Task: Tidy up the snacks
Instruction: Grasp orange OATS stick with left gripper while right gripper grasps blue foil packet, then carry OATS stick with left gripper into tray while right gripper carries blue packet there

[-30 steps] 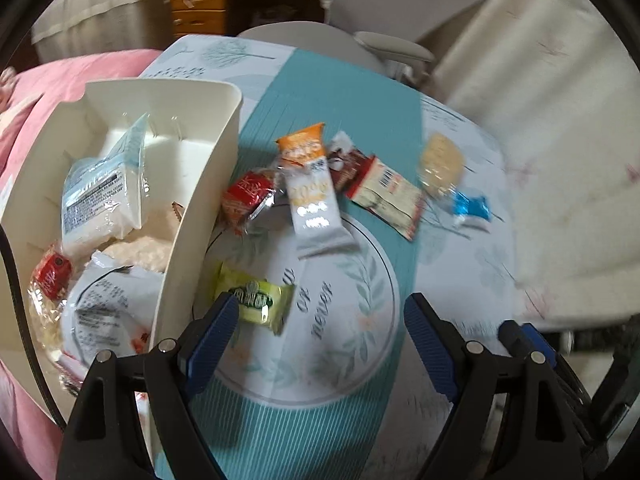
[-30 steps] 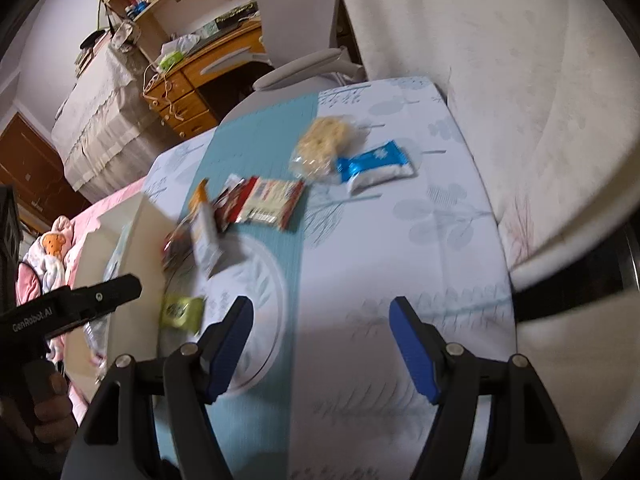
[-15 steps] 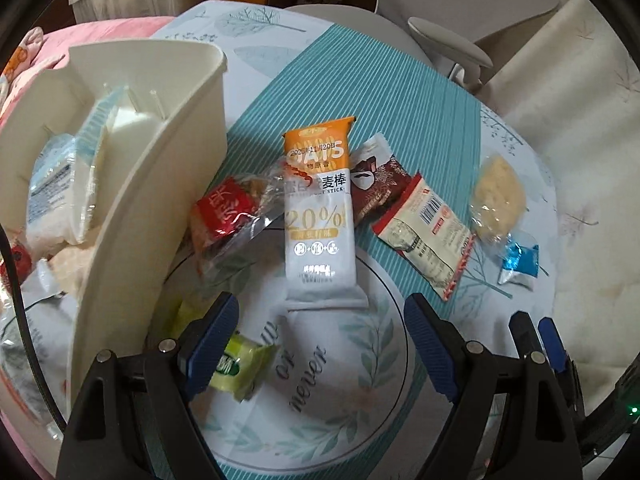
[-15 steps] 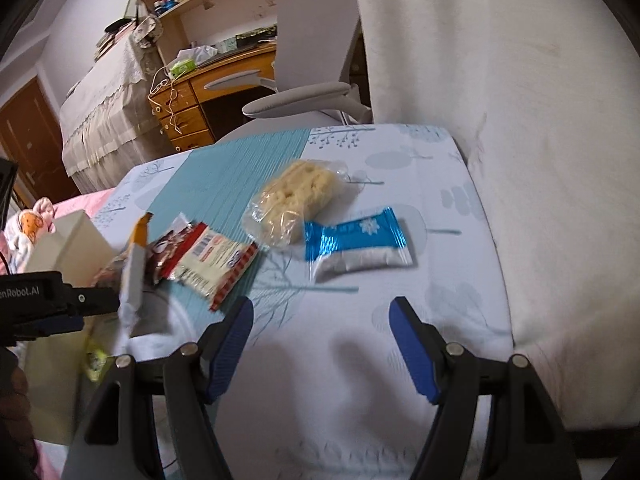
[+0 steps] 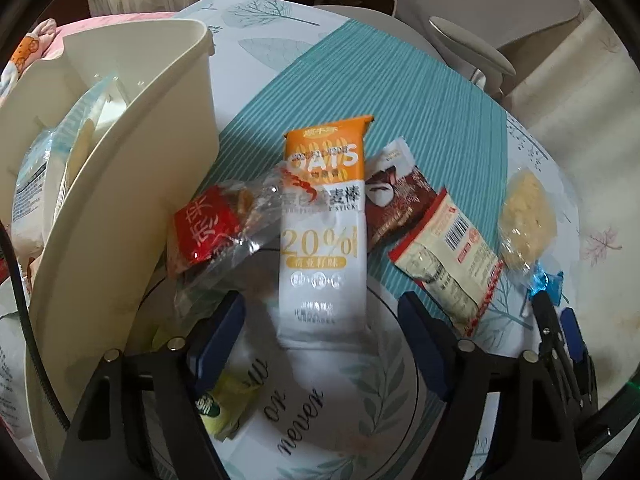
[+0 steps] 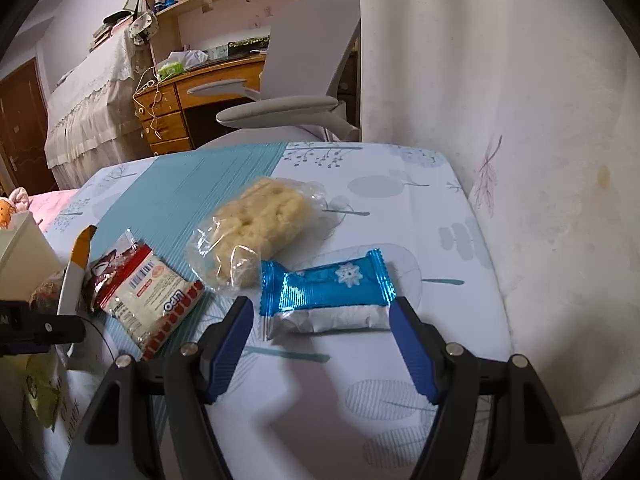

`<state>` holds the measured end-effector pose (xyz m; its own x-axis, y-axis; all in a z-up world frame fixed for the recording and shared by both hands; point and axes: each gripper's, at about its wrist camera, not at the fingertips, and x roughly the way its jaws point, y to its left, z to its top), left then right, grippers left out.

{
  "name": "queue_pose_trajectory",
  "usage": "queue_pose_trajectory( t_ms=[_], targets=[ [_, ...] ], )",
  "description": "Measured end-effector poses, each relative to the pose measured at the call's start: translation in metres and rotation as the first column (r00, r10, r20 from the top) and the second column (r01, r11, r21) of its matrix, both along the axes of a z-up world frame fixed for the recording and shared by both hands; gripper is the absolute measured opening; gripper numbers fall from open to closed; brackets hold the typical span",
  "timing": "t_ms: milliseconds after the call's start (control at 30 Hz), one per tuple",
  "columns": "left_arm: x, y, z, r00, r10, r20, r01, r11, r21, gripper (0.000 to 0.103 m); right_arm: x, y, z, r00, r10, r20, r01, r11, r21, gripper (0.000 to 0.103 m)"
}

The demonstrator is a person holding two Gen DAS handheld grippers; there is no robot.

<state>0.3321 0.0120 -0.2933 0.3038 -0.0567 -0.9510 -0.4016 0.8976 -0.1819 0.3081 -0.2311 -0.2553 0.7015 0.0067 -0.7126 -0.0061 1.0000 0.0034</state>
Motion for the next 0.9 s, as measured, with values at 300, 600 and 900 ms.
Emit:
queue_pose_trajectory(
  t_ms=[300,600,900],
  targets=[
    [0.019,-0.007,-0.006,1.0,-0.002,-0.021,0.003,0.999,0.047,0.062,0.017,0.004,-0.005,0.999,0.013,-0.041,-0.014,1.0,-0.025,0.071],
    [0.024,-0.003,-0.005,1.0,-0.006,-0.014,0.006,0.998,0.056,0.039,0.021,0.009,-0.011,0.998,-0.014,-0.069,0.009,0.997,-0.08,0.062],
    [0.012,0.002,-0.001,0.999,-0.033,-0.033,0.034,0.999,0.03,0.039,0.013,0.015,-0.009,0.997,0.018,-0.076,-0.027,0.993,-0.112,0.053]
  ],
)
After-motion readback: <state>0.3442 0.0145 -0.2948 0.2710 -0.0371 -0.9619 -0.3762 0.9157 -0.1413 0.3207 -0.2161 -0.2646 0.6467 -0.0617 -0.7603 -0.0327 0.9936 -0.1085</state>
